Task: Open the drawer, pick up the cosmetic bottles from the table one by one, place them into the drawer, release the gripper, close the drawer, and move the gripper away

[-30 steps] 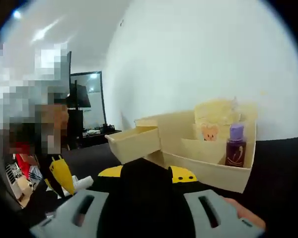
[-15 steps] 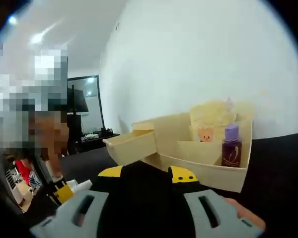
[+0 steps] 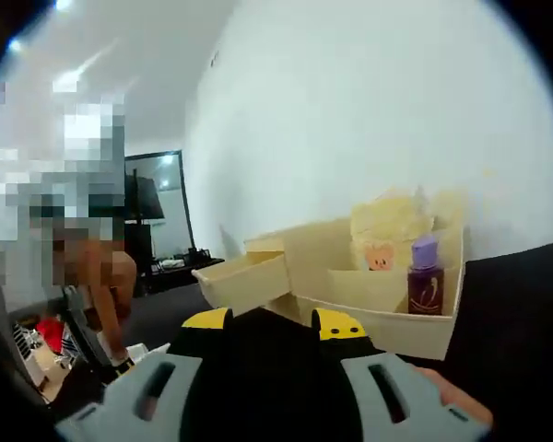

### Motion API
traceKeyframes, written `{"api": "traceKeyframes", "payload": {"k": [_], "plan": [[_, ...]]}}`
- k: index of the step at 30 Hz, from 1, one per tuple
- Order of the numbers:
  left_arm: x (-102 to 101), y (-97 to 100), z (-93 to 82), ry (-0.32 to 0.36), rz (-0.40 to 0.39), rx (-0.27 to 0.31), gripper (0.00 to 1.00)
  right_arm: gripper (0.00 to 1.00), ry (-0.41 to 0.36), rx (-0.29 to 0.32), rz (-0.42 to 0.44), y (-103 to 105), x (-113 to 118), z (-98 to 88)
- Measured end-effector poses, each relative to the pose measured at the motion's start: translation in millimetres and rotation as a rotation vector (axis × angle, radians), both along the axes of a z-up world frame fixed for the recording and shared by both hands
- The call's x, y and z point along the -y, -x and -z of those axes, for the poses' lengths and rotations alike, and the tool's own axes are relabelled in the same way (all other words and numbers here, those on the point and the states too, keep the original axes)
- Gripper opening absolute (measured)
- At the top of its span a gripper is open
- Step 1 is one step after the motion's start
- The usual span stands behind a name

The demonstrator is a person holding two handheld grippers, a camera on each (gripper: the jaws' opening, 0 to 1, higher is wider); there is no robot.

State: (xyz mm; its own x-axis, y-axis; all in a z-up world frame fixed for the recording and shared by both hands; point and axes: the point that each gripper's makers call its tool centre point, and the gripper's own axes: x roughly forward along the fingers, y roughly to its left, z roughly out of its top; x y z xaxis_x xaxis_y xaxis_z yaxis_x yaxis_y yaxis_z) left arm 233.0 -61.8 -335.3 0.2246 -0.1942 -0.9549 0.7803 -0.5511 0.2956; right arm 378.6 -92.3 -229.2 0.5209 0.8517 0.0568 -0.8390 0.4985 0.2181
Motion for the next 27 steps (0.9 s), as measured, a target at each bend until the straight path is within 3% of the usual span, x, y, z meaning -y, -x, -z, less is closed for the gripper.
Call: {"api": "traceKeyframes", "payload": {"k": [8,15,16,17,22,27], "plan": [[-2,3.7,-6.9,0.137,-0.082,-0.025,0.17,0.3,-0.014,-0.001,0.003,-2,2,-3.0],[-7,7.9,-20.8,0.302,-0.187,-0.103,0.17,0.3,-0.056,-0.009,0.003,-5,7,-9.6],[-8,-8.1,-33.6,0.325,-0.202,-0.118,0.17,0.3,-0.069,-0.011,0.002,-5,7,-11.5],[-10,-10.1,-36.9,0.347,-0.225,-0.138,0.17,0.3,-0.086,-0.013,0.0,-4,5,-13.7],[-18,-19.8,-50.1,0.537,-0.325,-0.222,0.16,0.3,-0.167,0.018,-0.019,1,10,-31.6],[-20,-25.8,-64.9,0.733,-0.388,-0.305,0.16,0.32,-0.255,0.062,-0.117,26,4,-54.2]]}}
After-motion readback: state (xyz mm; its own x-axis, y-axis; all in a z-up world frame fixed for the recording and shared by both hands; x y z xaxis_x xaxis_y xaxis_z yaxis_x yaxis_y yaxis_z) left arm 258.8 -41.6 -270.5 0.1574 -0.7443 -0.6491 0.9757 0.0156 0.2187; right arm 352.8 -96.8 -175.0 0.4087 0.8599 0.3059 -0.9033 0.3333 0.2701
